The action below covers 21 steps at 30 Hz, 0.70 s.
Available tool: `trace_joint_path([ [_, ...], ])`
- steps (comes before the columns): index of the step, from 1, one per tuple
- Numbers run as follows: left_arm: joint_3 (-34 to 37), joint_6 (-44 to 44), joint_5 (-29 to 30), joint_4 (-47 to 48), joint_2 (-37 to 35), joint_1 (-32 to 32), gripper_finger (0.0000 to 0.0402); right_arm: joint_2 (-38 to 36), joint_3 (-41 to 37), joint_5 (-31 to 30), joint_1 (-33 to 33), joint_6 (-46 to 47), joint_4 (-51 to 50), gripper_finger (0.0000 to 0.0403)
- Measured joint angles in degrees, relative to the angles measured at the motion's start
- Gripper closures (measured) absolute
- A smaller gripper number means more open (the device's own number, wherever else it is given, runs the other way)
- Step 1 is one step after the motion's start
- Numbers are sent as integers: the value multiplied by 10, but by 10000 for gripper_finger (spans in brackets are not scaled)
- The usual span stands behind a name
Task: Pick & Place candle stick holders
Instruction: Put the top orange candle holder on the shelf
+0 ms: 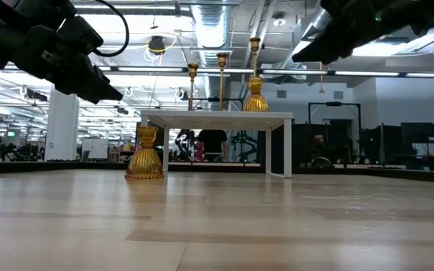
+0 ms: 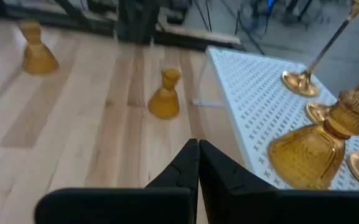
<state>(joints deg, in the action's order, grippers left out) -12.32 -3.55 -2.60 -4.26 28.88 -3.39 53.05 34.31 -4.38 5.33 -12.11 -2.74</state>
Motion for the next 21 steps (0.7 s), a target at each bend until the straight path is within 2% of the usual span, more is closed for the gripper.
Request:
trace_joint_path([
  [7,0,-2,0,-1,0,0,389,-51,-95,76,34,-11,130,403],
  [14,0,-7,1,-4,0,0,389,-53,-159,137,54,20,233,403],
  [16,0,-7,19,-9,0,0,389,-50,-171,137,54,26,244,403],
  [21,0,-8,122,-22,12,0,389,-50,-178,137,53,32,248,403],
])
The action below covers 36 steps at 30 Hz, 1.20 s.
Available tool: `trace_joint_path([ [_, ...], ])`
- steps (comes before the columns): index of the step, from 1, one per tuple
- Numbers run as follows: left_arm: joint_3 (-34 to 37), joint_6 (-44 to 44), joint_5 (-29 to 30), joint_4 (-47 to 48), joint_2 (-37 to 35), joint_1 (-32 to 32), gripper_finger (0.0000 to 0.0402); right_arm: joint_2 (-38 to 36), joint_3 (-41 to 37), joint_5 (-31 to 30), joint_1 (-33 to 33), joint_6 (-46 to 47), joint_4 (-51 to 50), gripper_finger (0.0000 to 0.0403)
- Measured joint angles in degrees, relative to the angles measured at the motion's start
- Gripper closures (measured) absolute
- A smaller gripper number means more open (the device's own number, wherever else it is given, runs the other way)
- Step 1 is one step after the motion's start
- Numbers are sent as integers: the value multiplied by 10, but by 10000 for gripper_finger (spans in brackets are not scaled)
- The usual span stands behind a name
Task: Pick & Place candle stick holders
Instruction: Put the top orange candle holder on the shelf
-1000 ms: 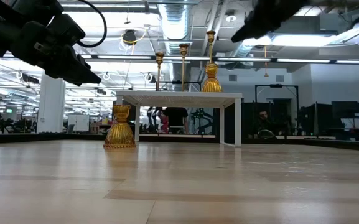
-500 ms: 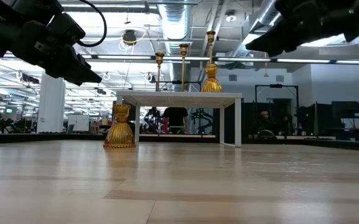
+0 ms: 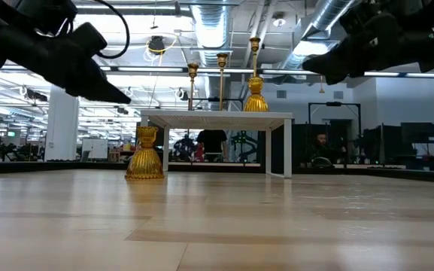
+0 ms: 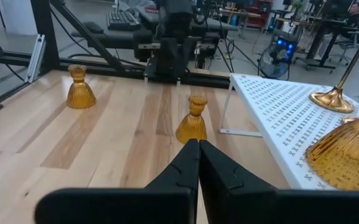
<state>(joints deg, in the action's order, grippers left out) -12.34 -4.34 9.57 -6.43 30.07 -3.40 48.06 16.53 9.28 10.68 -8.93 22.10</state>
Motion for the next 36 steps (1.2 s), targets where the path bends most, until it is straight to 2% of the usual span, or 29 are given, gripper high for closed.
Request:
trace_joint_path([
  [4,0,-40,31,-1,33,0,389,0,0,-1,0,0,1,403],
  [19,-87,-104,11,-1,164,1,393,0,0,-3,4,0,-9,403],
  [23,-87,-127,23,-1,170,1,378,0,0,-4,4,0,-21,403],
  [30,-87,-122,25,-1,170,1,340,0,0,-3,4,0,-33,403],
  [36,-87,-117,17,-2,199,1,300,0,0,-3,4,0,-33,403],
])
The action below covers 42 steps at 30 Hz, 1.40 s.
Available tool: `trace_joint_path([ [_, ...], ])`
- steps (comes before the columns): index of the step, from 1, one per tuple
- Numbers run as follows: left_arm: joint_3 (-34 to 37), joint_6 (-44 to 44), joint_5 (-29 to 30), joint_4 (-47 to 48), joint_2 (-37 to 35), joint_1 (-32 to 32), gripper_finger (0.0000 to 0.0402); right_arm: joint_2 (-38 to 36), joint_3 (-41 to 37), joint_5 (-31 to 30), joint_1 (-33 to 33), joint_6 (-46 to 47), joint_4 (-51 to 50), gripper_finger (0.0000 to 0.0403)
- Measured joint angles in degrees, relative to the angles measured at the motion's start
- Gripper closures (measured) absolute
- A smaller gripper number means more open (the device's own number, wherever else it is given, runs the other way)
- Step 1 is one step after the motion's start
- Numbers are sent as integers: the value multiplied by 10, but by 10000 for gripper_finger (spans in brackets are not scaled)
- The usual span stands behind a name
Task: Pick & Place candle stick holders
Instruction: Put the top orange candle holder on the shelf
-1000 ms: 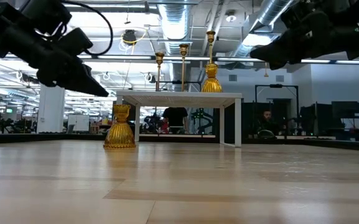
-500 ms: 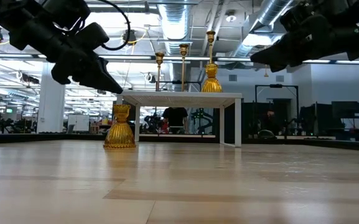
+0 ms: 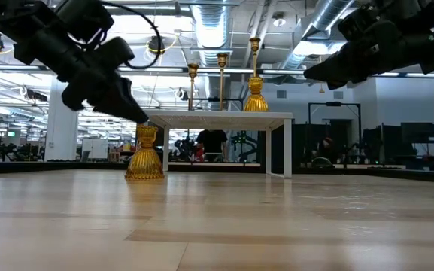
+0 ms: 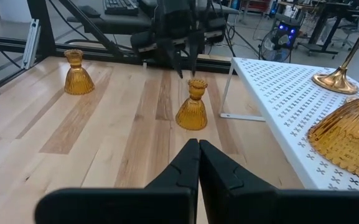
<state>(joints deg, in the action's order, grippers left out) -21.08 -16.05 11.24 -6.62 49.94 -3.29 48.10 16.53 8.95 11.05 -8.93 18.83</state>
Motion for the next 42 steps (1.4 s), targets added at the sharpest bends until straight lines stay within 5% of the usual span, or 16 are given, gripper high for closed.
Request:
trace_joint_path([
  [29,-2,104,15,-37,114,0,280,0,0,0,0,0,0,403],
  [42,1,94,125,-31,115,0,280,0,0,0,0,15,0,403],
])
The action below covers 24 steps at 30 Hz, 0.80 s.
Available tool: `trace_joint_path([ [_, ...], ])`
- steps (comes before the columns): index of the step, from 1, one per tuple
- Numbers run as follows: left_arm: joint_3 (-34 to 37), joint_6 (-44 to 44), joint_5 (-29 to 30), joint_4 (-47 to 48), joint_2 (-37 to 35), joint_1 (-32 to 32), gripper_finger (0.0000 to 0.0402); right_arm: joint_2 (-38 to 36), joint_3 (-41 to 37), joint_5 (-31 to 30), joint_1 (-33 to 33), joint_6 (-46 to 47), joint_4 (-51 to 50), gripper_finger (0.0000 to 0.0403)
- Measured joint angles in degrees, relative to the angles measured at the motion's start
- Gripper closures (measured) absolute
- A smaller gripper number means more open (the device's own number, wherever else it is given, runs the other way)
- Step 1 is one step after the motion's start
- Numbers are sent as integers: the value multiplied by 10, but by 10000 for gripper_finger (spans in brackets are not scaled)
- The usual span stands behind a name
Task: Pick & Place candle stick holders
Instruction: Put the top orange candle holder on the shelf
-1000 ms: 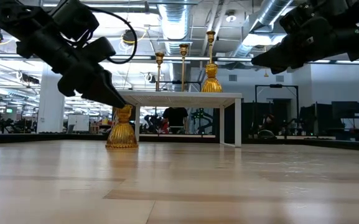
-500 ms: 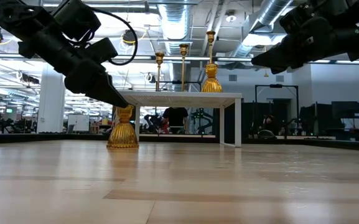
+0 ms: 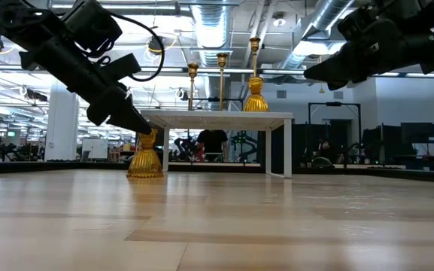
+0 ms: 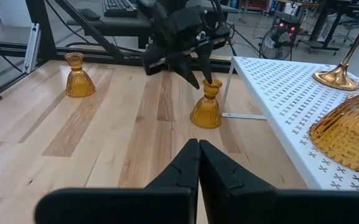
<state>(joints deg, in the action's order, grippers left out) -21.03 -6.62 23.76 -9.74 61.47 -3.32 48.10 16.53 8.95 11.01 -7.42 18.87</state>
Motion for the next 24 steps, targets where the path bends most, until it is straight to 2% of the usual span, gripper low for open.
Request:
trace_joint_path([
  [6,-1,51,-58,-2,-1,-1,280,0,0,0,0,0,0,403],
  [14,-2,89,-172,-13,-1,4,293,0,0,0,0,0,-2,403],
  [24,0,65,-198,-29,-13,46,307,0,0,0,0,0,-4,403],
])
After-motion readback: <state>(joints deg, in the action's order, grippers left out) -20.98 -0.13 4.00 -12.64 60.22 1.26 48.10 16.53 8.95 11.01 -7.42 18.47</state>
